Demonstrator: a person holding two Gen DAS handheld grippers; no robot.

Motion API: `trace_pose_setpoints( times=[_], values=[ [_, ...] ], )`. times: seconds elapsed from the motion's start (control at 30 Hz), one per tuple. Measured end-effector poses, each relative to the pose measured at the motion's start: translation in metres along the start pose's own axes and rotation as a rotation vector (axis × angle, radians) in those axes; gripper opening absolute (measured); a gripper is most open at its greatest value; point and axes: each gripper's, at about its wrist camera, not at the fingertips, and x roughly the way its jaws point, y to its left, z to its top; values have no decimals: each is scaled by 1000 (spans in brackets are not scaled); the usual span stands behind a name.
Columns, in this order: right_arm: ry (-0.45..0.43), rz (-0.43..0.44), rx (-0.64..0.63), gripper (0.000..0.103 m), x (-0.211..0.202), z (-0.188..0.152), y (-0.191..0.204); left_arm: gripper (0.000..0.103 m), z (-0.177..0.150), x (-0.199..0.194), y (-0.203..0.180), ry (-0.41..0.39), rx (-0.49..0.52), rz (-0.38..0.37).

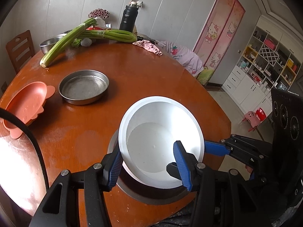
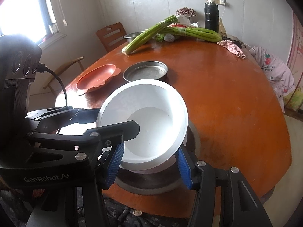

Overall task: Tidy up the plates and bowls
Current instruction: 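Shift the right gripper to clamp the steel bowl rim with the white bowls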

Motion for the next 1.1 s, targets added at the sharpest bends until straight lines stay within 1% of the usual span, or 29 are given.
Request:
trace_pose_setpoints(
  times=[0.23,0.87,1.03,1.1],
  values=[
    [21,-1,7,57,6,-2,-3,52,-4,5,1,19,-4,4],
    [26,-41,12,57,9,-7,-9,52,-9,6,4,31,-14,28],
    [9,-83,13,57,4,-8,-14,52,-10,4,6,23,-17,37],
    [3,-90,16,57,2,-8,-16,52,-10,3,7,16,-14,62]
  ],
)
